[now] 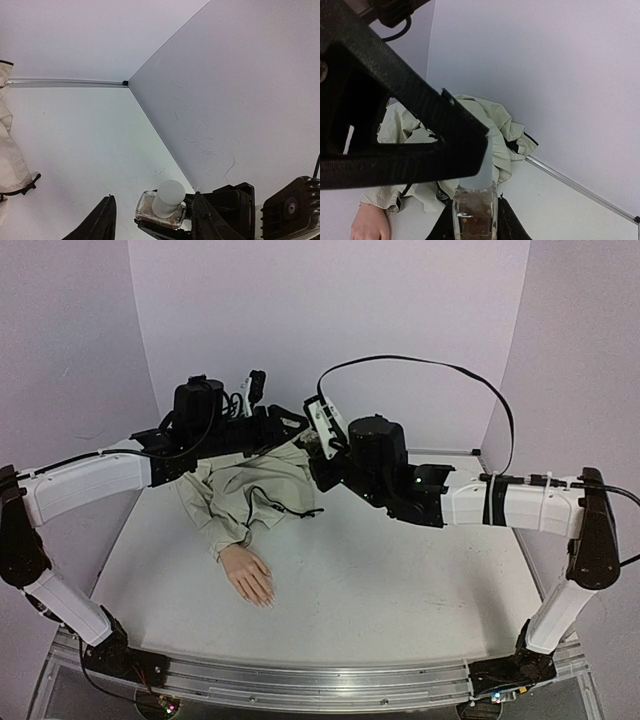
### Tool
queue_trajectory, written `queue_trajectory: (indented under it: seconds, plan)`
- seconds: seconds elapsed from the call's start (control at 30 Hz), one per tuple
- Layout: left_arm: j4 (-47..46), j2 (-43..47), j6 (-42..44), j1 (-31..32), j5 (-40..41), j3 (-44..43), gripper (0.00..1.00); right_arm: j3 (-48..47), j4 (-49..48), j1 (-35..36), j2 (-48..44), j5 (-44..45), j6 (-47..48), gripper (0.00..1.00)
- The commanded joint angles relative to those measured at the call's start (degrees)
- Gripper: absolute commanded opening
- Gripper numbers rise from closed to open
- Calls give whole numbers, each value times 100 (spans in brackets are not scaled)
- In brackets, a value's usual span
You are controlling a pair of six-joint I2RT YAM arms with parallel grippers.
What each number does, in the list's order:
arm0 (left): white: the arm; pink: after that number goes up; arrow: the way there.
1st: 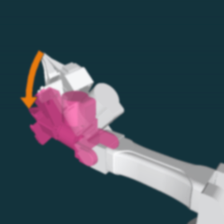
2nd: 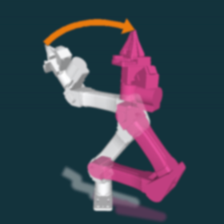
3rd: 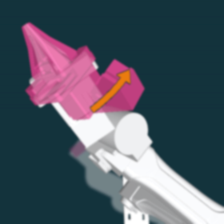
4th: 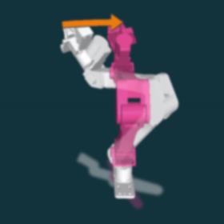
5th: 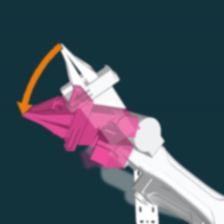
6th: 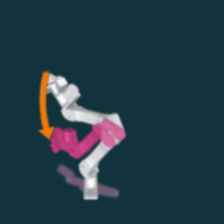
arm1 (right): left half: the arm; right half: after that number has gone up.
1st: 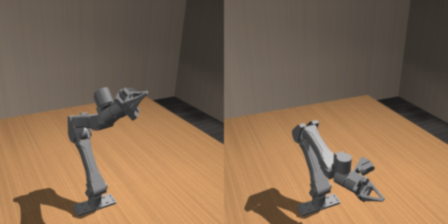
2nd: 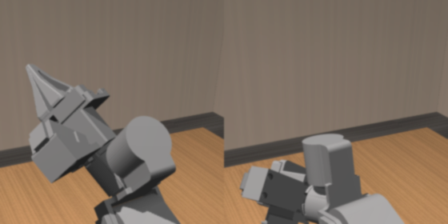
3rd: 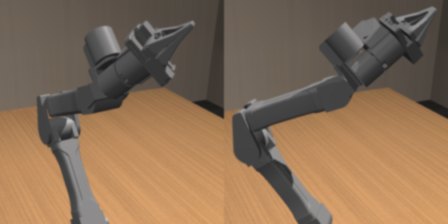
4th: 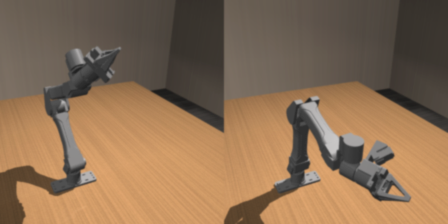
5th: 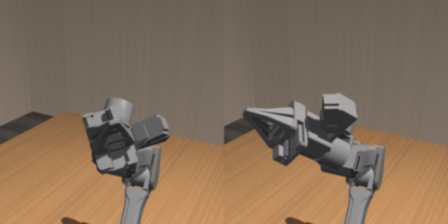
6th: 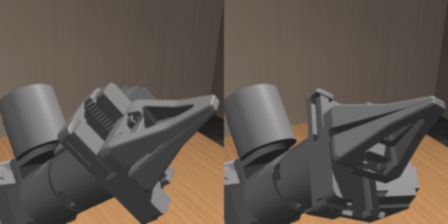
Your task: Paint the nails
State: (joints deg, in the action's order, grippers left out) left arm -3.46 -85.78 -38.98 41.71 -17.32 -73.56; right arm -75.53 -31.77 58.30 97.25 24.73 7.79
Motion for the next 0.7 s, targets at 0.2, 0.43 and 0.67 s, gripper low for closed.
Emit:
queue_trajectory:
  seconds: [0.2, 0.43, 0.67]
  plan:
    - [-168, -99, 233, 121, 244, -484, 36, -433, -400, 87, 126, 182, 92, 0]
    - [-164, -150, 288, 161, 159, -514, 19, -454, -400, 116, 112, 134, 70, 0]
    - [-170, -150, 483, 170, -394, -563, 7, -297, -453, 109, -90, -297, -28, 0]
